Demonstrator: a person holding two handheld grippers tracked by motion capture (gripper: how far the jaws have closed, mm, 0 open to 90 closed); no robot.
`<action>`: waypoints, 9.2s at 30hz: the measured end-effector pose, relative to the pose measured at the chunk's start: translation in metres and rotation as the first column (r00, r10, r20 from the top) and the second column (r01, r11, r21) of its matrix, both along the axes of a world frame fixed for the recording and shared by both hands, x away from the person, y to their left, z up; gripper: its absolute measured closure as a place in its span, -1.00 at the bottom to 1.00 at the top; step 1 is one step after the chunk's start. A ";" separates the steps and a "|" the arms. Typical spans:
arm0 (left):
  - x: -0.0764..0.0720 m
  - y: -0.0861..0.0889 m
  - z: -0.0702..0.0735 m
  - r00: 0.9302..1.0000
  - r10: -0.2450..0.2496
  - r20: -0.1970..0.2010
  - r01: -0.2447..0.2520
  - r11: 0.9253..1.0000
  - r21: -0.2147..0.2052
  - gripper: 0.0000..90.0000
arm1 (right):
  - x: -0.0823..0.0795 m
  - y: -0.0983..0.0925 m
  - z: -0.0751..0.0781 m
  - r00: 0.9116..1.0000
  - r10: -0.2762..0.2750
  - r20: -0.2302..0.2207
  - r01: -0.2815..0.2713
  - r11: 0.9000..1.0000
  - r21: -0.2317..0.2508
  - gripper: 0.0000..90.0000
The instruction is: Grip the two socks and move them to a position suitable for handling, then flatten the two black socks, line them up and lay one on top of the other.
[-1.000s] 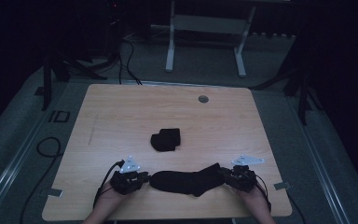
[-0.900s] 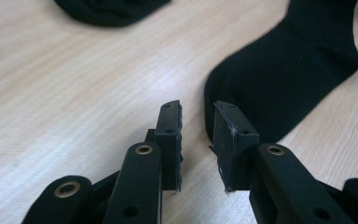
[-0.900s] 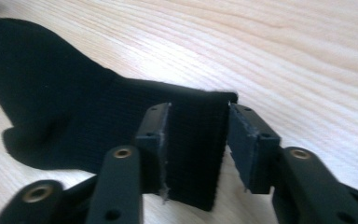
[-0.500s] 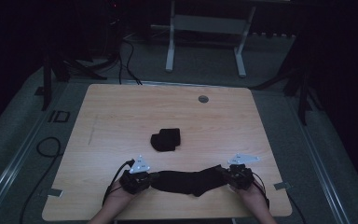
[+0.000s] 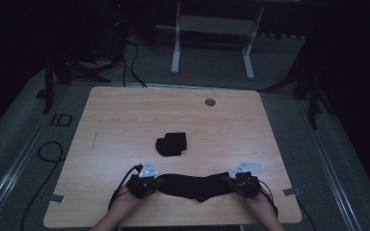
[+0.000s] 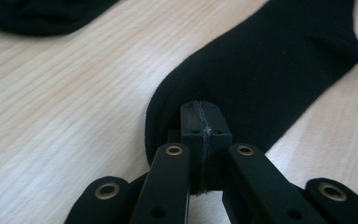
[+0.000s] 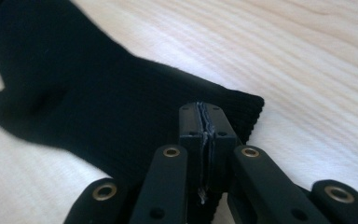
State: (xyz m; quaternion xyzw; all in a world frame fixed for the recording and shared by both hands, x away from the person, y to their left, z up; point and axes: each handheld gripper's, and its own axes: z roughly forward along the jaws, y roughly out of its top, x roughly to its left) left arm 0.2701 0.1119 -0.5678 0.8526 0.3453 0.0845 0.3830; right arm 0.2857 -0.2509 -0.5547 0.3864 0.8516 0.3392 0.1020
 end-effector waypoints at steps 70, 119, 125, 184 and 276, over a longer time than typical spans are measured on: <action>0.025 0.047 0.029 0.967 0.251 0.048 -0.227 0.931 -0.286 -0.07 | 0.091 0.162 0.058 0.966 0.185 0.179 -0.199 0.978 0.061 0.77; 0.065 0.014 0.050 0.987 0.139 0.078 -0.135 0.989 -0.060 0.93 | 0.066 0.031 0.057 0.965 0.056 0.256 -0.050 0.998 -0.029 0.83; 0.076 0.016 0.034 0.985 0.166 0.035 -0.166 0.986 -0.021 0.93 | 0.075 0.036 0.030 0.982 0.065 0.175 -0.054 0.996 -0.065 0.74; 0.071 0.008 0.027 0.992 0.127 -0.011 -0.128 0.989 -0.073 0.63 | 0.079 0.018 0.017 0.997 -0.012 0.079 0.011 1.000 0.014 0.30; 0.075 0.015 0.049 0.992 0.129 0.014 -0.128 0.989 -0.081 0.83 | 0.076 0.031 0.032 0.995 -0.042 0.087 0.034 0.996 0.087 0.82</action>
